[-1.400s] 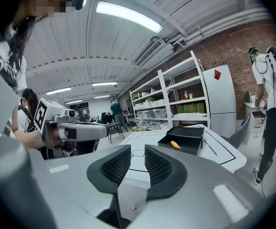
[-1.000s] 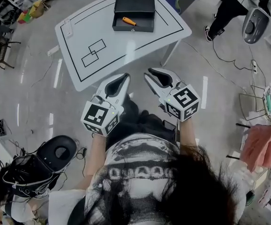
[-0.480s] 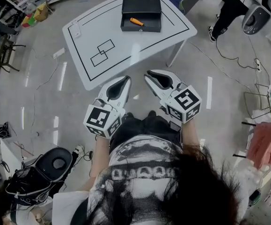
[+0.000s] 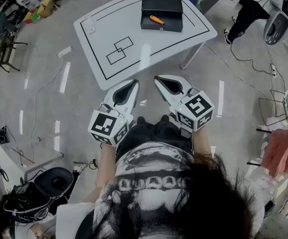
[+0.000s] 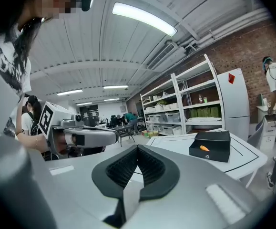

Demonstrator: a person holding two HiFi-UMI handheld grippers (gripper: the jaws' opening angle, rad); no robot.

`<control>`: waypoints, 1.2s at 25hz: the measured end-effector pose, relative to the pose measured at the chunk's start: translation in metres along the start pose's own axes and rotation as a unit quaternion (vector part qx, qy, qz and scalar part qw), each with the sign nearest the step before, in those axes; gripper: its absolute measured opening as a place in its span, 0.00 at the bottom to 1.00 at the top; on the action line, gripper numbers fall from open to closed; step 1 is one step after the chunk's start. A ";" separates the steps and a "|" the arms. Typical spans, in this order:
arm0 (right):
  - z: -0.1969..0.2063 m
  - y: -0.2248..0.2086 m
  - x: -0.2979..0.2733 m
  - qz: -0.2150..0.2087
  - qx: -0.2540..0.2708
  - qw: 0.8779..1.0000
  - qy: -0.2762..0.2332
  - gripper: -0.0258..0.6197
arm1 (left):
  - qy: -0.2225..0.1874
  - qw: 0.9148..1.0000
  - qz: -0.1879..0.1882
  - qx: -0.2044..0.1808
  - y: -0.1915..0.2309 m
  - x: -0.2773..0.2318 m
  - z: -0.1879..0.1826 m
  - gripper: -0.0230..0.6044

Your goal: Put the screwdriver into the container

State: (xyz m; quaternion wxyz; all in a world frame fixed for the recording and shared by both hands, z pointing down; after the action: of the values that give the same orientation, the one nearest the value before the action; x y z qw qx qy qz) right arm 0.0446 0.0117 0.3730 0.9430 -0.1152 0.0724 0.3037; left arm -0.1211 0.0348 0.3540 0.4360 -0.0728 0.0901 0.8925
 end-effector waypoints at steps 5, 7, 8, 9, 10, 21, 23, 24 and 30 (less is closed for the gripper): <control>-0.005 0.023 -0.016 -0.004 0.007 1.000 0.002 0.04 | -0.004 1.000 0.000 0.004 0.015 0.022 0.002 0.04; -0.004 0.030 -0.022 -0.003 0.009 1.000 0.002 0.04 | -0.005 1.000 0.002 0.005 0.021 0.029 0.004 0.04; -0.004 0.034 -0.024 -0.002 0.011 1.000 0.003 0.04 | -0.006 1.000 0.003 0.005 0.023 0.032 0.005 0.04; -0.003 0.037 -0.026 0.000 0.013 1.000 0.005 0.04 | -0.007 1.000 0.005 0.005 0.025 0.035 0.006 0.04; -0.003 0.040 -0.028 0.003 0.017 1.000 0.007 0.04 | -0.007 1.000 0.007 0.005 0.026 0.038 0.007 0.04; 0.000 0.067 -0.042 0.014 0.028 0.999 0.019 0.04 | -0.010 1.000 0.030 0.004 0.040 0.057 0.013 0.04; 0.001 0.069 -0.043 0.017 0.028 0.999 0.020 0.04 | -0.010 0.999 0.033 0.004 0.042 0.059 0.014 0.04; 0.002 0.069 -0.044 0.018 0.028 0.999 0.021 0.04 | -0.011 0.999 0.035 0.004 0.043 0.059 0.014 0.04; 0.007 0.070 -0.048 0.028 0.023 0.999 0.024 0.04 | -0.015 0.999 0.046 0.009 0.049 0.058 0.020 0.04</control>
State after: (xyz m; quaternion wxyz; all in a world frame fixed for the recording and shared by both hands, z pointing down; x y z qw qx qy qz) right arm -0.0349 0.0421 0.3779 0.9345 -0.0992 0.1054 0.3252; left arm -0.1958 0.0539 0.3659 0.3965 -0.0514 0.0943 0.9117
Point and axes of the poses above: the fingertips, and each gripper's own axes: x backward along the fingers, y to its left, z out of its underside, the point moved 8 cm from there along x, backward along the fingers, and after that the axes turned 2 degrees about -z, right-handed, at the moved point
